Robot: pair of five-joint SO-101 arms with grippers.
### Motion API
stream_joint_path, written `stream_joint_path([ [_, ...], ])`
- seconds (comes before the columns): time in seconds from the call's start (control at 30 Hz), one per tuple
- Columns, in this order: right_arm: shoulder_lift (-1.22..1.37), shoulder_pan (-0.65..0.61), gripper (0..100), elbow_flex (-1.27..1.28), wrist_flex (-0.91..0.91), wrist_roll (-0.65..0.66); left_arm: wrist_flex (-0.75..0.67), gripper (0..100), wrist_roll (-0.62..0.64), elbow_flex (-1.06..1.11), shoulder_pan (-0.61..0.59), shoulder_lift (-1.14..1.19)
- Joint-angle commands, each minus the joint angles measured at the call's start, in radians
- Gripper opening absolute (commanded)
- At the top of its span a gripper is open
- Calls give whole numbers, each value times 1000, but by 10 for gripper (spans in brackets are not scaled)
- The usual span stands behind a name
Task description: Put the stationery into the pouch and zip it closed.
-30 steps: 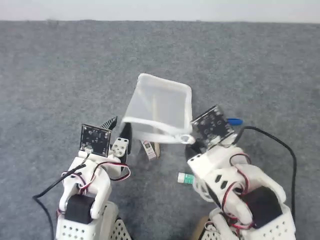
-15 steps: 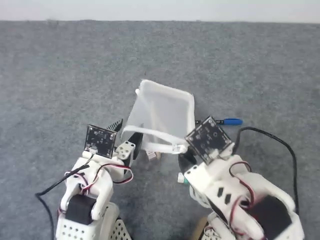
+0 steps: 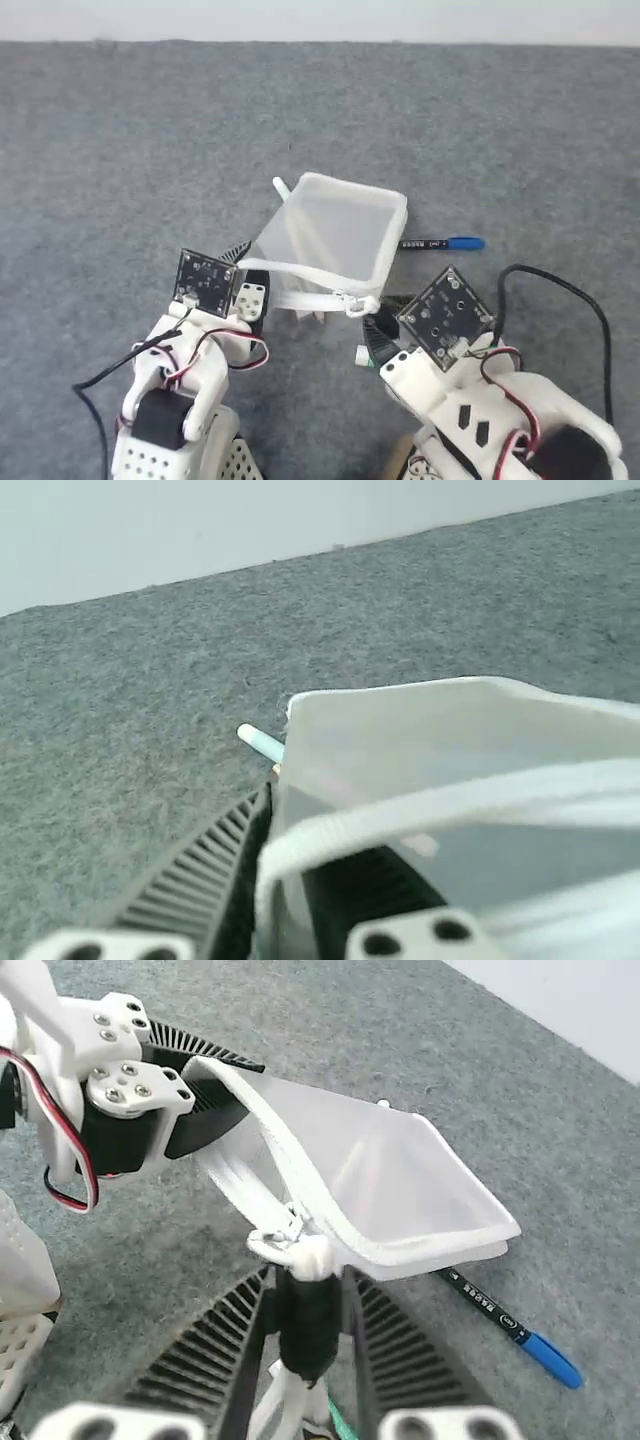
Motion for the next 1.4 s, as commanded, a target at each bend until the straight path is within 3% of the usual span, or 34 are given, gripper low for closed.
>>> stream_joint_path([
  [0.0, -7, 24, 192, -41, 5, 3, 12, 9, 8, -74, -6, -18],
  [0.2, -4, 177, 184, -8, -61, -44, 58, 9, 12, -116, -29, -20],
  [0.5, 228, 194, 184, -2, -90, -109, 41, 9, 18, -140, -104, -20],
  [0.67, 401, 303, 184, 0, -154, -129, 43, 10, 55, -183, -213, -20],
  [0.9, 644, 423, 184, -6, -277, -269, 41, 10, 94, -203, -315, -20],
  [1.37, 1017, 634, 185, -86, -418, -496, 41, 10, 97, -202, -327, -20],
])
